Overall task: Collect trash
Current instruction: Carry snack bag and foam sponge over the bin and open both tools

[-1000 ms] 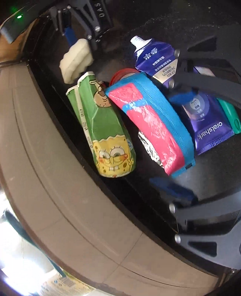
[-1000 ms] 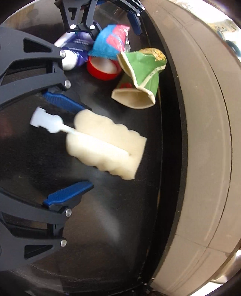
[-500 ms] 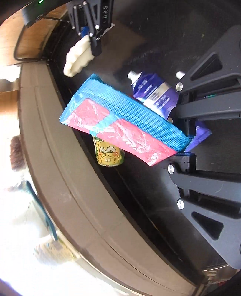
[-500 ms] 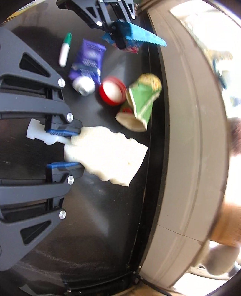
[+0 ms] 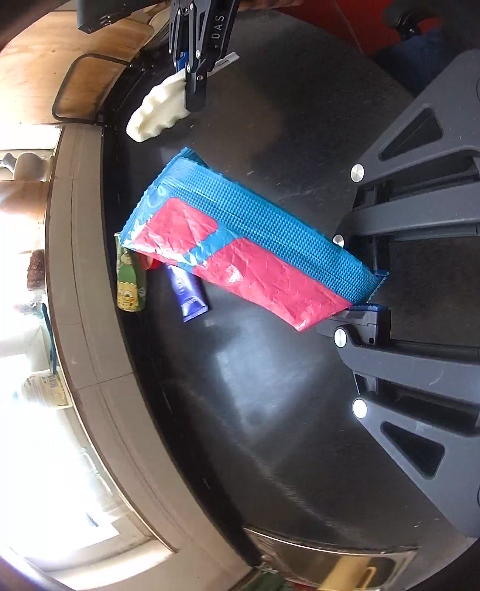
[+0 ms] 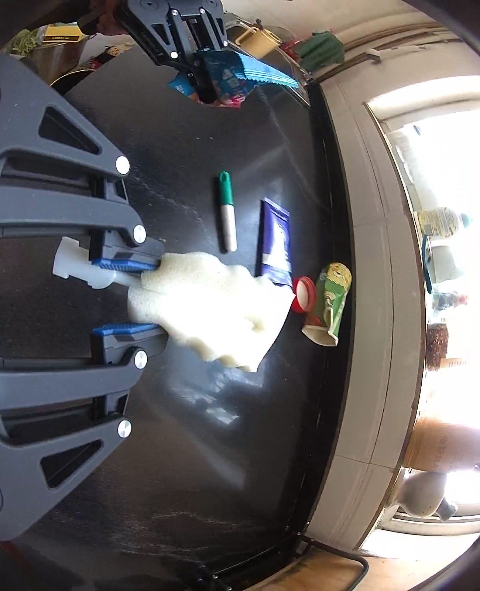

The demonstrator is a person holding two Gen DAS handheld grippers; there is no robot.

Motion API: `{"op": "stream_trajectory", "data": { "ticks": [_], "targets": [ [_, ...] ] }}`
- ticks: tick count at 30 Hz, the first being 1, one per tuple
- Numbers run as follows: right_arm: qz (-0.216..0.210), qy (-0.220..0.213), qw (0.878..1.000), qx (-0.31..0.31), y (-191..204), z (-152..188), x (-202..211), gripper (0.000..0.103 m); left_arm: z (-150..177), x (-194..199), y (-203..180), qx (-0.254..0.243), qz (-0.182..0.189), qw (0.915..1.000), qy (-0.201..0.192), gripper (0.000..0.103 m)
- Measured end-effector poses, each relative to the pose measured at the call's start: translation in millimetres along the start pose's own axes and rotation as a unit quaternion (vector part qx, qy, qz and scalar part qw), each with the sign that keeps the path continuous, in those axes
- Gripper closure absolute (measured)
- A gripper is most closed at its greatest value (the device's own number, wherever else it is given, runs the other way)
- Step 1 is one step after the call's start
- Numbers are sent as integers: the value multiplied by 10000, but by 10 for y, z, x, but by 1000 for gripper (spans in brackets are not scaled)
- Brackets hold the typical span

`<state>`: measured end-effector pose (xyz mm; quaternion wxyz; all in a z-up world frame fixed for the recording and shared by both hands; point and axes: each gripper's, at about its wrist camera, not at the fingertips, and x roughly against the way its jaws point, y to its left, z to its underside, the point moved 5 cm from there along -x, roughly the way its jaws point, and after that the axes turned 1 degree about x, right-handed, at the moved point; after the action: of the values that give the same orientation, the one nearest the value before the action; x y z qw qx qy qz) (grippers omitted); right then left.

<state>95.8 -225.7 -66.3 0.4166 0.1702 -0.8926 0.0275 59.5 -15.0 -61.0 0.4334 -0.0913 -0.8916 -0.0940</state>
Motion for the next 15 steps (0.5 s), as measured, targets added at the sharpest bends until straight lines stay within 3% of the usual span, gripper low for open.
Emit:
{"op": "stream_trajectory", "data": {
  "ticks": [4, 11, 15],
  "targets": [
    [-56, 62, 10000, 47, 93, 242, 65, 81, 279, 114, -14, 249, 7, 9997, 46, 94],
    [-113, 62, 9999, 102, 202, 320, 129, 81, 402, 290, 78, 536, -107, 9985, -64, 94],
    [-490, 29, 9978, 451, 634, 252, 85, 81, 541, 456, 294, 817, -255, 9962, -137, 94]
  ]
}}
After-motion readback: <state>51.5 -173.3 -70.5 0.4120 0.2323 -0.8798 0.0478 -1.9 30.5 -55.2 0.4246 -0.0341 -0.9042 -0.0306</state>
